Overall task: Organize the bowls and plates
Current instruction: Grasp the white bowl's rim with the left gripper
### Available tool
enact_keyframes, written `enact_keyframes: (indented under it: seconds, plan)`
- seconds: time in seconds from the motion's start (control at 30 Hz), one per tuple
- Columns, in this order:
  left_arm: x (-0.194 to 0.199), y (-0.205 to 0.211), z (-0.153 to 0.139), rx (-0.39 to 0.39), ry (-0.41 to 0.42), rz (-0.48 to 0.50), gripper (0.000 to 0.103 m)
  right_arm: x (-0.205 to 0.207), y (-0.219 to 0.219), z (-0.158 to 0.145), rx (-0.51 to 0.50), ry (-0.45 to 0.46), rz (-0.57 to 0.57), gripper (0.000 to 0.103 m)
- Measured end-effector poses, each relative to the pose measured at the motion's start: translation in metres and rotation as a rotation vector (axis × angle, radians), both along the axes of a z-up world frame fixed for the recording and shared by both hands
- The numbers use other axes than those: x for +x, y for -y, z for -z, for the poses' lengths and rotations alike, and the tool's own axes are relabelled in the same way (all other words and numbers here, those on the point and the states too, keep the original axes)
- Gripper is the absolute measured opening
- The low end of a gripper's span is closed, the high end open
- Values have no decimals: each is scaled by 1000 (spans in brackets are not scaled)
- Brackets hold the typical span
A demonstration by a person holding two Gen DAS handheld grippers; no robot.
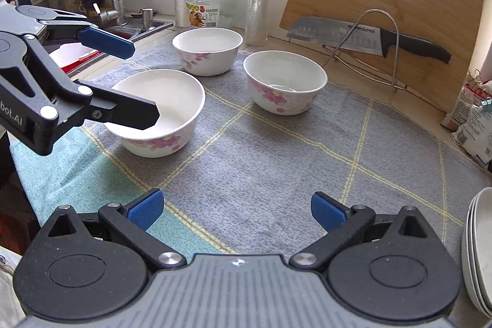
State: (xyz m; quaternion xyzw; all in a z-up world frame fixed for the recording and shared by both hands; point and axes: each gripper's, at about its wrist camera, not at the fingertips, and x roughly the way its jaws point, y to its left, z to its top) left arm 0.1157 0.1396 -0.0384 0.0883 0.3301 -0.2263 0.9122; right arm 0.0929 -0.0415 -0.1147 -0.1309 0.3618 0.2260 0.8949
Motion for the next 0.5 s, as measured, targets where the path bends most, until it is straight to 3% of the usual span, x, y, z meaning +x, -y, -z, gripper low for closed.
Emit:
enact_keyframes:
  seconds: [0.4,0.5]
  plan:
    - [49,-47,20,24,-122,-36,100,14,-64,6,6,13,-122,103]
    - [58,-51,26,16,-153,-27,92,20,-74,10,10,7,-127,103]
